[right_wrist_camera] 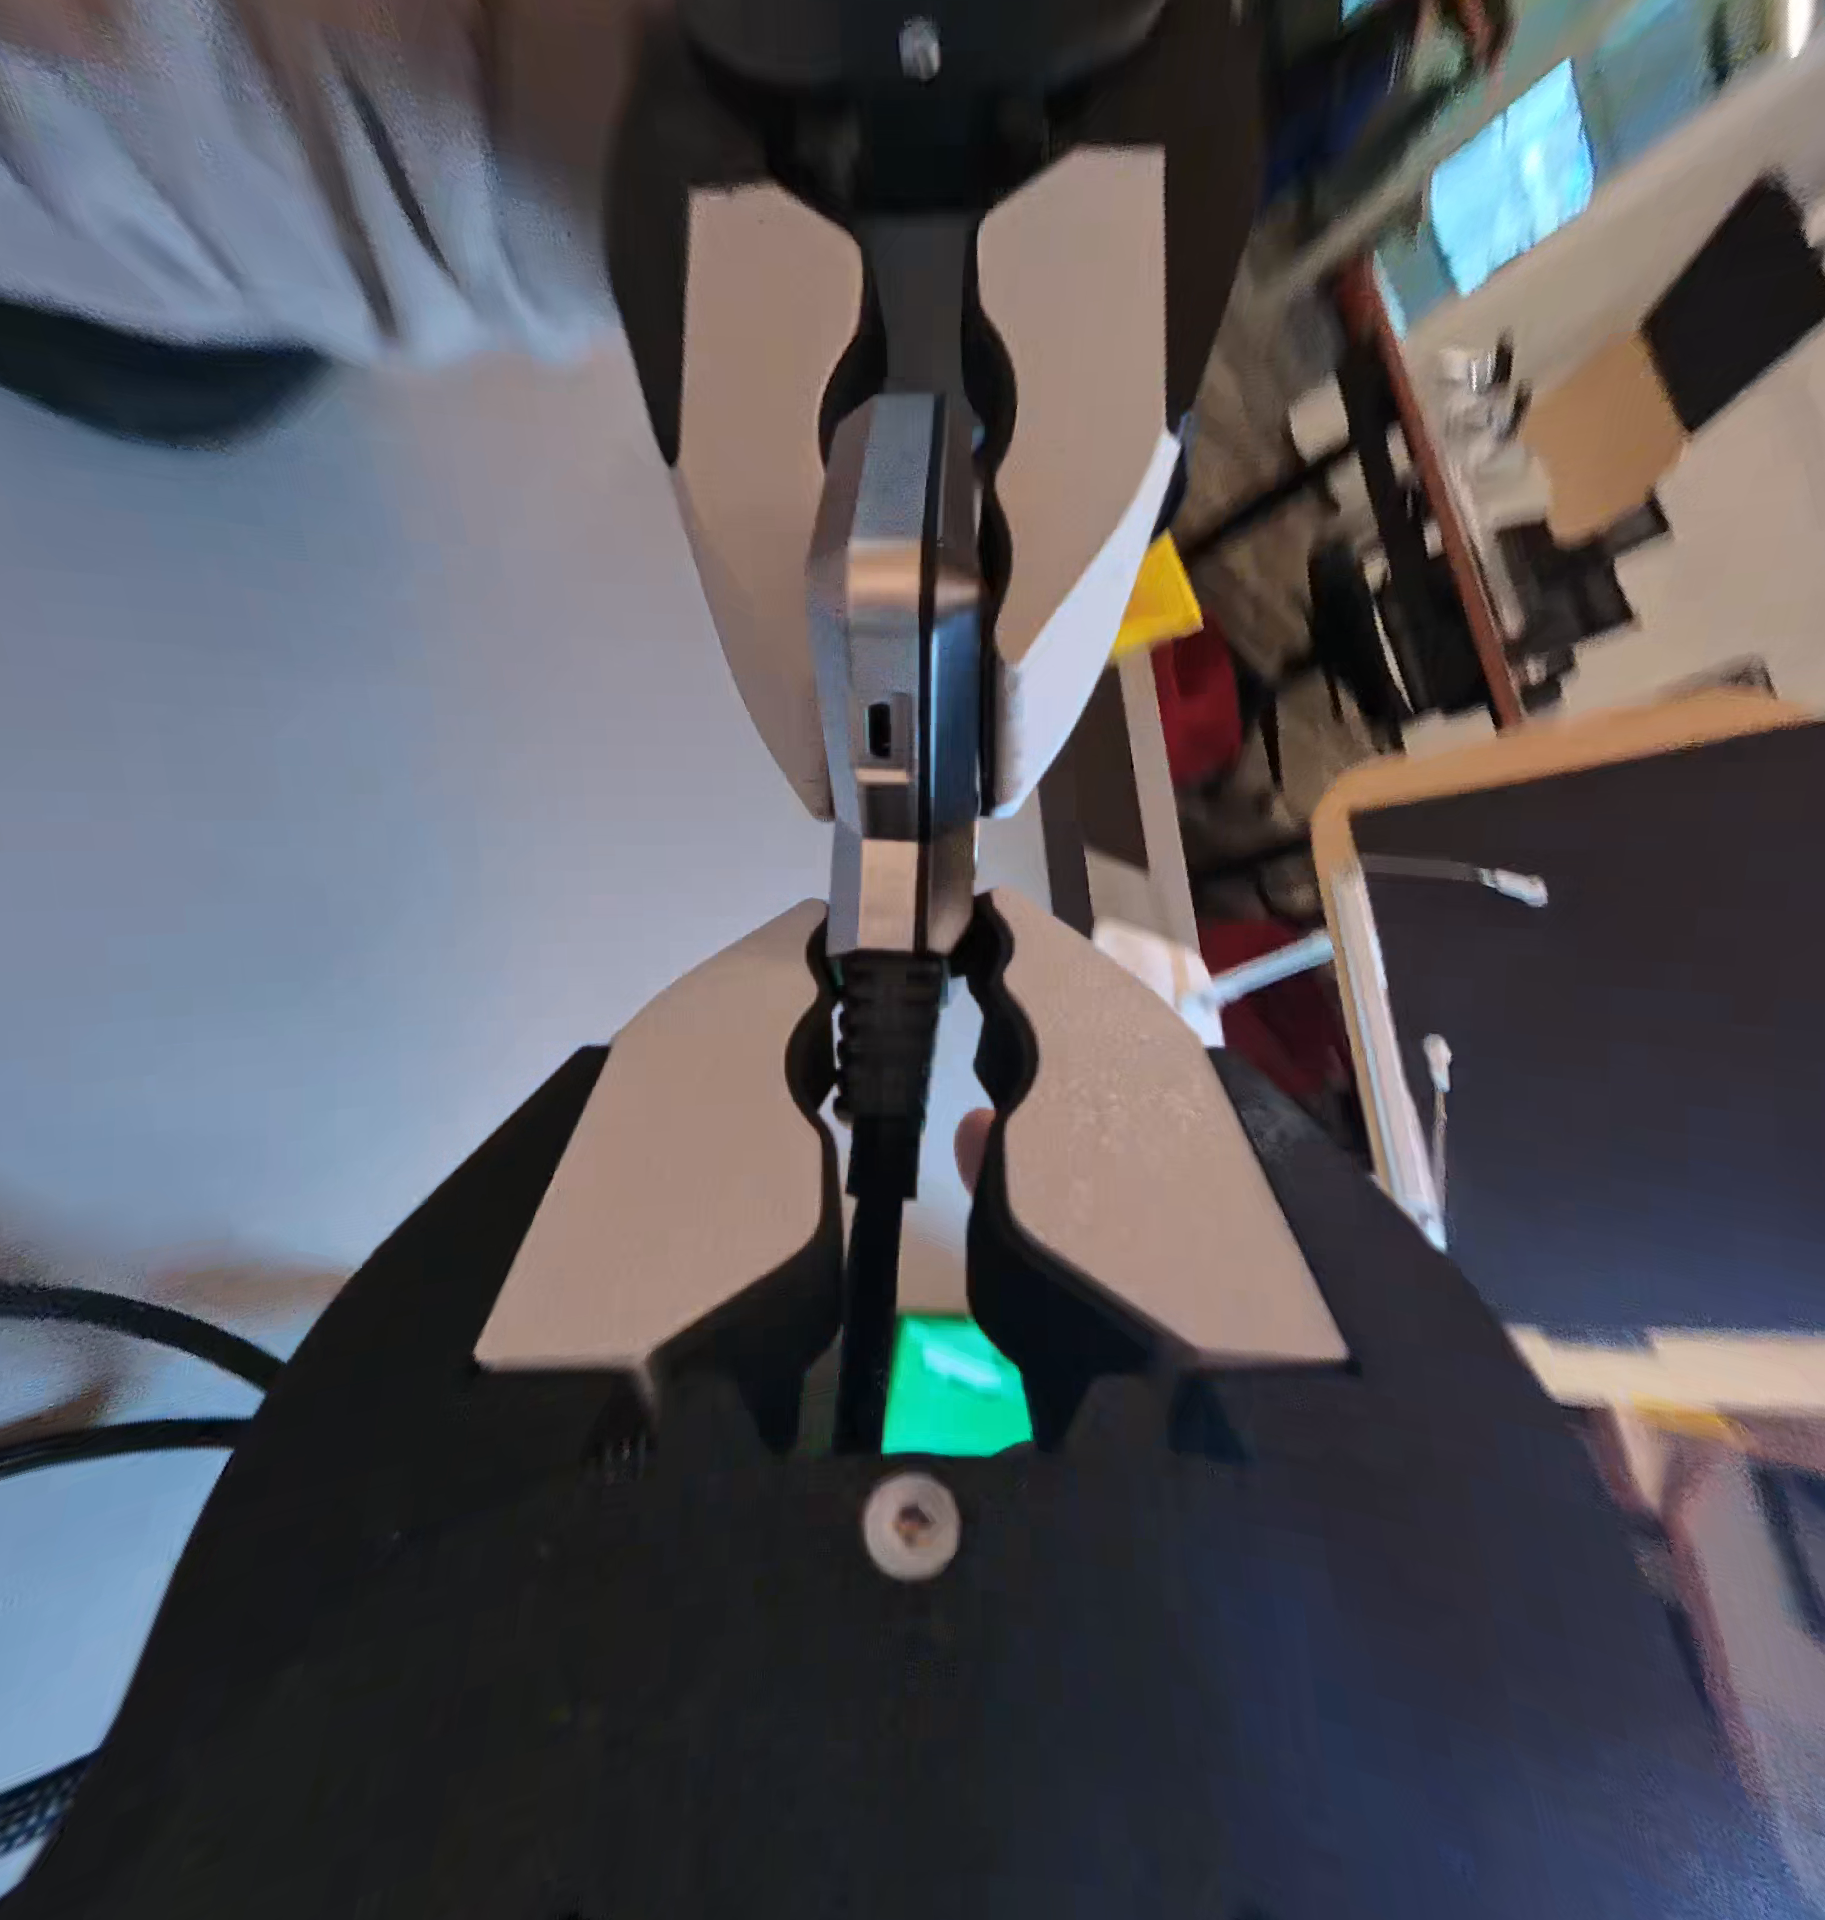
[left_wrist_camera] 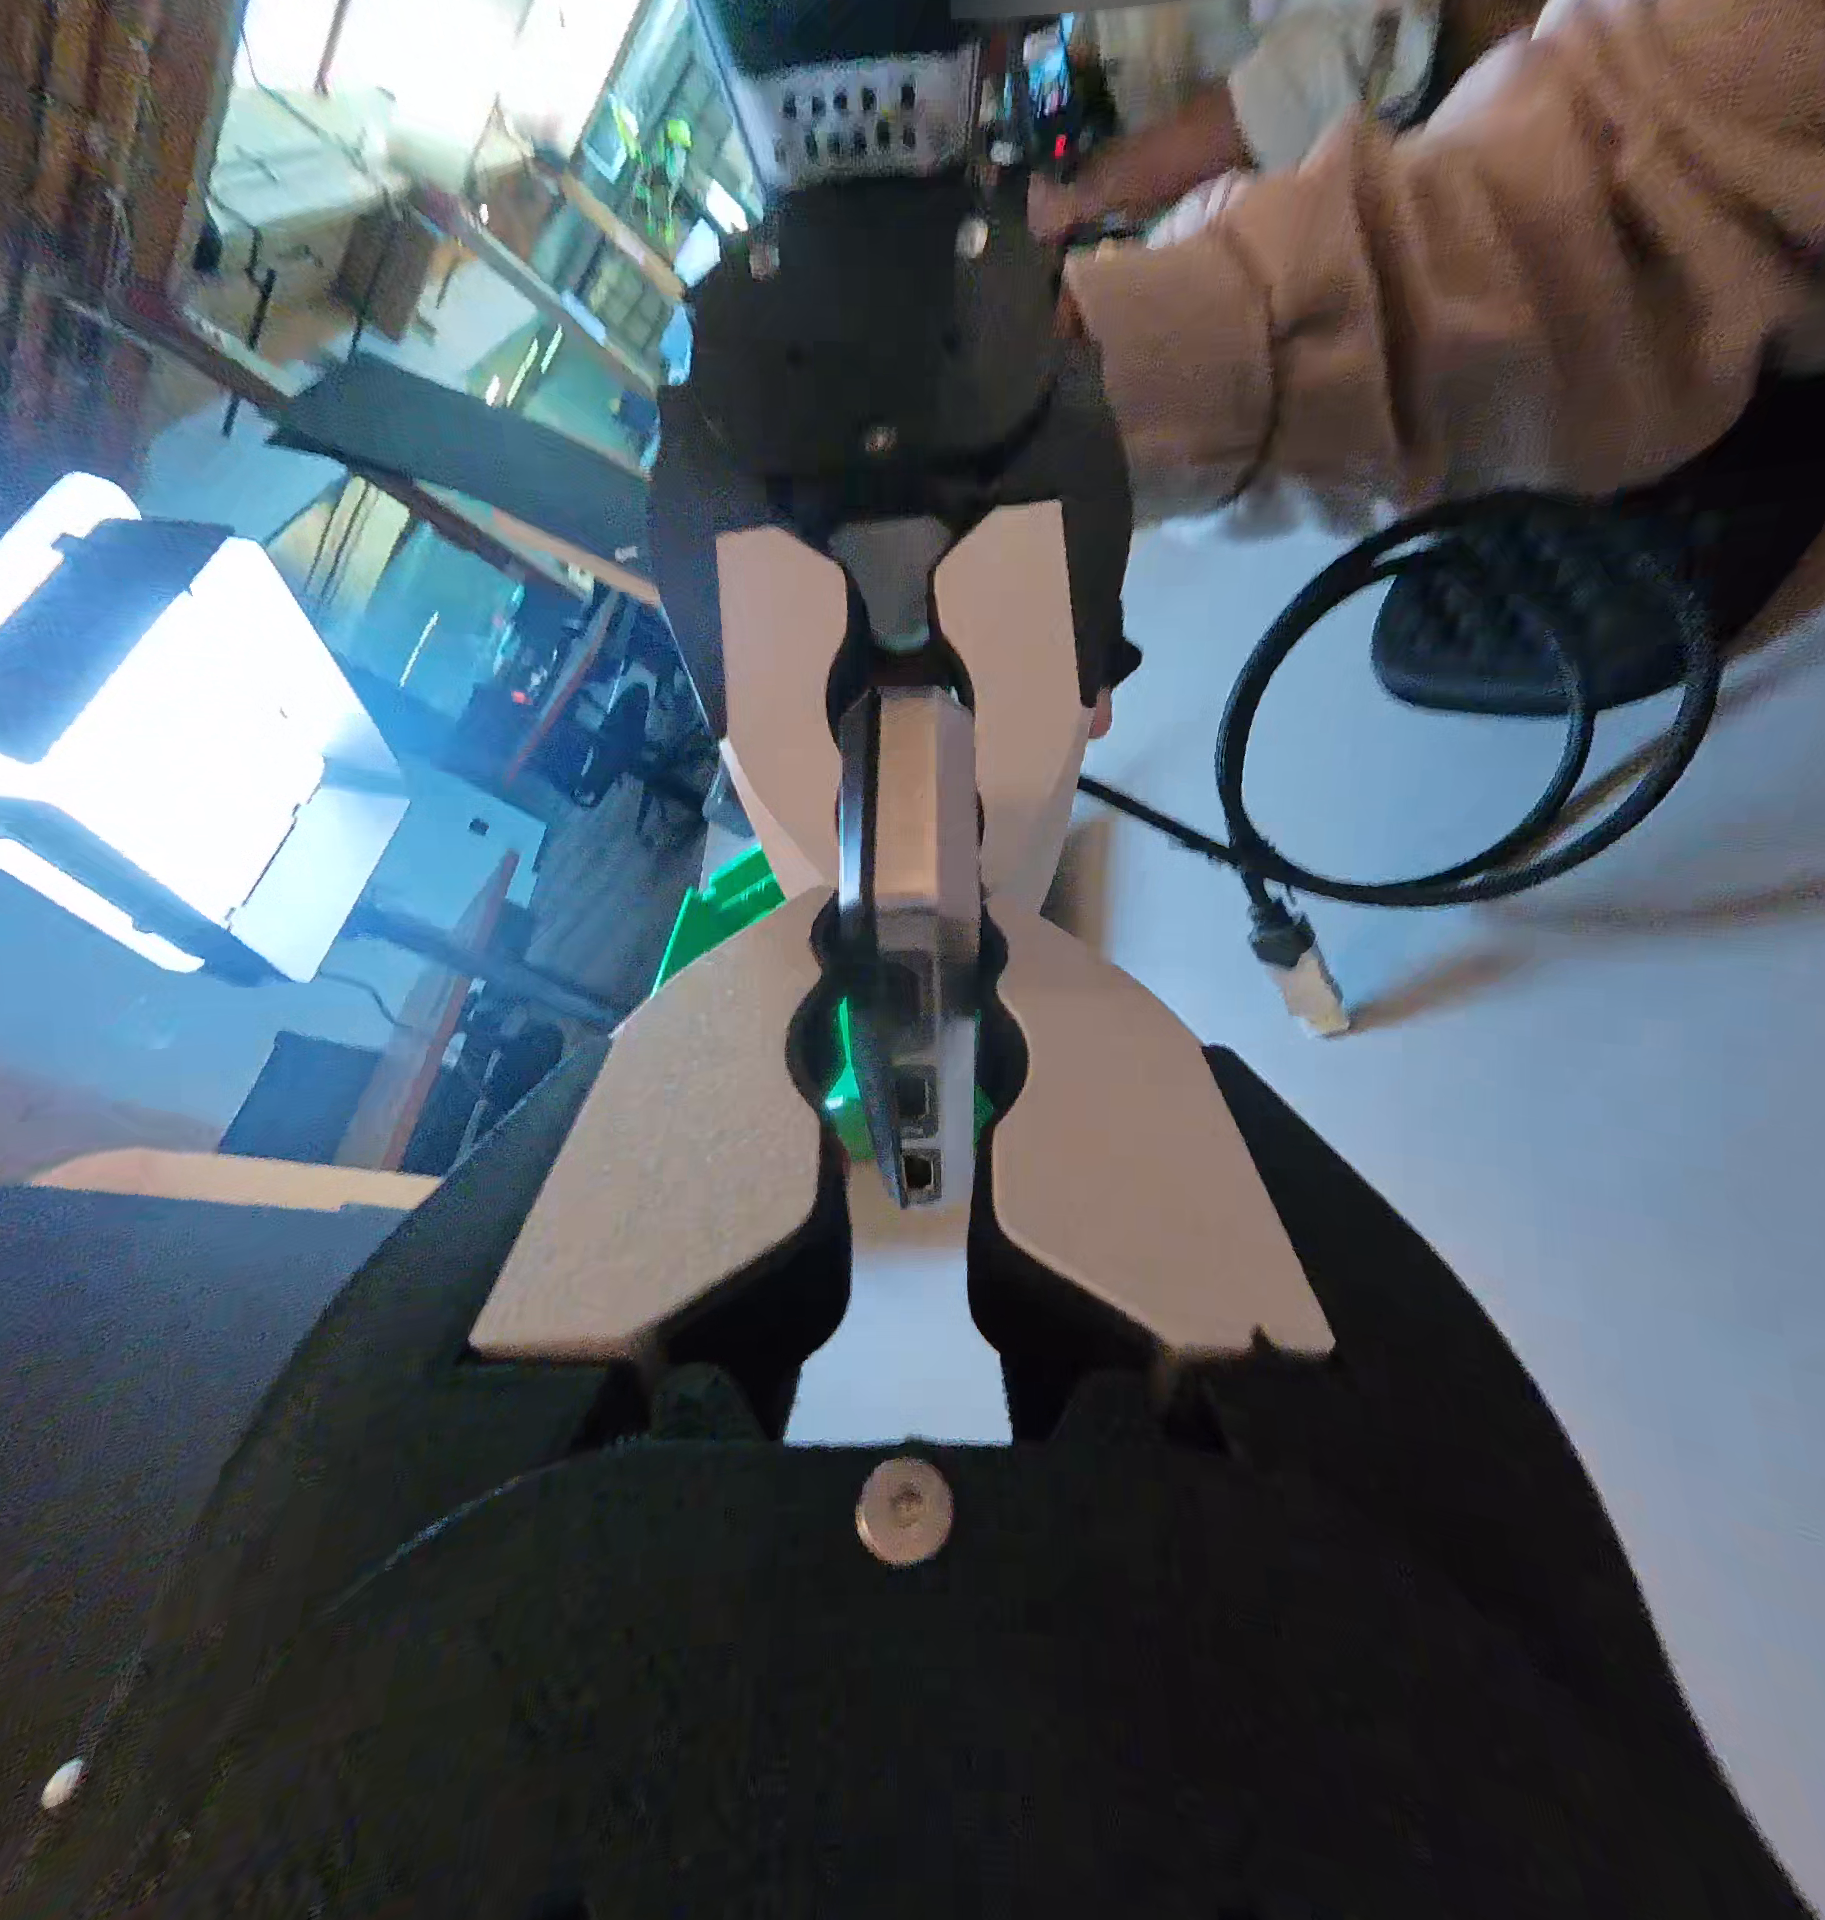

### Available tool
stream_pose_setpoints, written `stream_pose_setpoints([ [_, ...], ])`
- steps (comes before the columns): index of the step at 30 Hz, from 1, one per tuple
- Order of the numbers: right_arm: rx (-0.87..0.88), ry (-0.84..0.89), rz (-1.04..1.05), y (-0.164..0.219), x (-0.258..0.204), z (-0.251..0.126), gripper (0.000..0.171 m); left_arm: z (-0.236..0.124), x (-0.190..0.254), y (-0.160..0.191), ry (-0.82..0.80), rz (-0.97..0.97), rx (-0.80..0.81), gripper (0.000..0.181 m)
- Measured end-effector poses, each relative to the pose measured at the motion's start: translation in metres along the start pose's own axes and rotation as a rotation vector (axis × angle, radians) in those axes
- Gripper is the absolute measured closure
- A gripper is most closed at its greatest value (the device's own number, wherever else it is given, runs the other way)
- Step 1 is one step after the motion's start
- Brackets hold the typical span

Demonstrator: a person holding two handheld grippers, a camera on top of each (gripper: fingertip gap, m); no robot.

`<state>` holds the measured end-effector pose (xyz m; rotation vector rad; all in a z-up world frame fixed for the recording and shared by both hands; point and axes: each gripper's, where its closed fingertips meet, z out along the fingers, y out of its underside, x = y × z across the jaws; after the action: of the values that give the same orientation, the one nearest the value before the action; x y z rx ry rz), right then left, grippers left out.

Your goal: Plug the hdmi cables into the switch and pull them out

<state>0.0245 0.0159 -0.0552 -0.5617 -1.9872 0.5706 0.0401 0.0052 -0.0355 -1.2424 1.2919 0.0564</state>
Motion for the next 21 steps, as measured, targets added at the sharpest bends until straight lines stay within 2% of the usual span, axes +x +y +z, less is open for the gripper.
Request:
stream_pose_setpoints([
  [4,0.153,-0.073,0.014,-0.021,-0.01,-0.012,0.145,-0.005,0.007,-0.032,0.033,0.011,0.113,0.159],
  [10,0.207,-0.016,-0.053,-0.048,-0.012,-0.019,0.138,-0.012,0.01,-0.051,0.055,-0.015,0.238,0.16],
  [12,0.194,0.027,-0.087,-0.052,-0.01,-0.017,0.139,-0.009,0.01,-0.05,0.055,-0.012,0.25,0.16],
  [13,0.16,0.044,-0.106,-0.049,-0.01,-0.014,0.146,-0.009,0.009,-0.05,0.047,-0.018,0.256,0.16],
  [17,0.117,0.095,-0.091,-0.045,0.0,-0.007,0.148,-0.012,-0.002,-0.039,0.033,-0.055,0.235,0.16],
  [21,0.019,0.15,-0.056,-0.016,0.016,0.001,0.148,-0.029,-0.022,-0.007,-0.011,-0.108,0.064,0.155],
])
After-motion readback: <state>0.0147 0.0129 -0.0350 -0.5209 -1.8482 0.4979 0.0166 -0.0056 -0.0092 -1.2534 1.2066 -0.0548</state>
